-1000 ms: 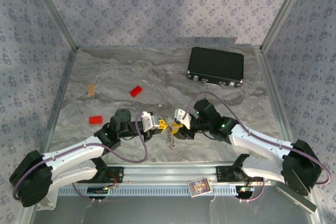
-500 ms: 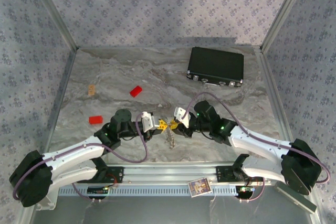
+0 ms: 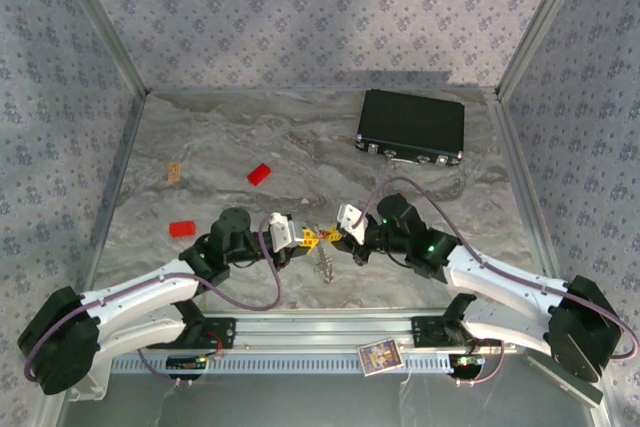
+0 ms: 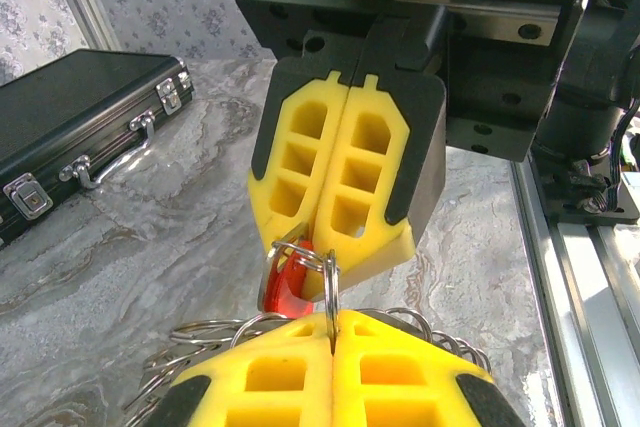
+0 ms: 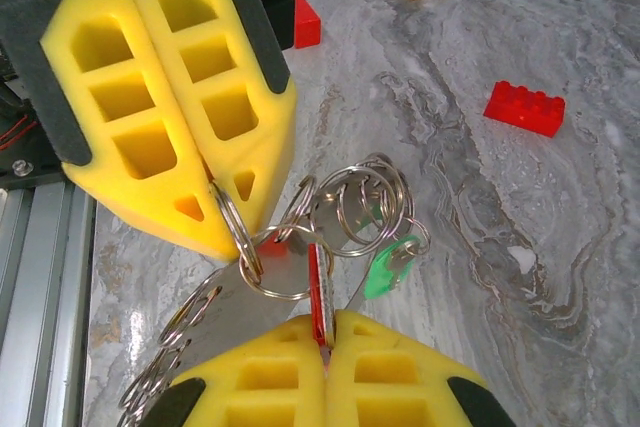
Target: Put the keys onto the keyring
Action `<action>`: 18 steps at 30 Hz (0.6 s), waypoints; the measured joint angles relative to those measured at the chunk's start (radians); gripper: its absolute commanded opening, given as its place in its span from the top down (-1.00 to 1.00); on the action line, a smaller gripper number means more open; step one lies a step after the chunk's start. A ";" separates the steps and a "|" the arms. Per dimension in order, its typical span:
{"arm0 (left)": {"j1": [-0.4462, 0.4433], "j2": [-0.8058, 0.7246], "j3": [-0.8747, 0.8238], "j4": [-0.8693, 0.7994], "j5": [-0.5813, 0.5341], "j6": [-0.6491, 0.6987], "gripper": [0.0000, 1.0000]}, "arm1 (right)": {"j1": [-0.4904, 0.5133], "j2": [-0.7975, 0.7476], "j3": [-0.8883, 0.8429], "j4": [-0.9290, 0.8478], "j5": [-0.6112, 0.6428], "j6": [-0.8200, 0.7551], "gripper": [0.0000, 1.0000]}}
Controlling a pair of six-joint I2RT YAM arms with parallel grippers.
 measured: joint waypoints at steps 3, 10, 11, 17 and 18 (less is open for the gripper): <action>0.000 0.000 0.000 -0.002 0.000 0.000 1.00 | 0.000 -0.011 0.000 -0.025 0.010 -0.014 1.00; 0.000 0.007 0.000 -0.026 -0.012 0.009 0.85 | 0.000 -0.042 0.014 -0.100 0.029 -0.038 1.00; 0.000 0.011 0.000 -0.027 -0.015 0.011 0.82 | 0.000 -0.048 0.019 -0.106 0.029 -0.041 1.00; 0.000 0.026 0.019 -0.038 -0.026 0.011 0.52 | 0.003 -0.074 0.050 -0.142 0.030 -0.046 1.00; 0.000 0.026 0.020 -0.038 -0.026 0.013 0.40 | 0.003 -0.074 0.052 -0.146 0.030 -0.048 1.00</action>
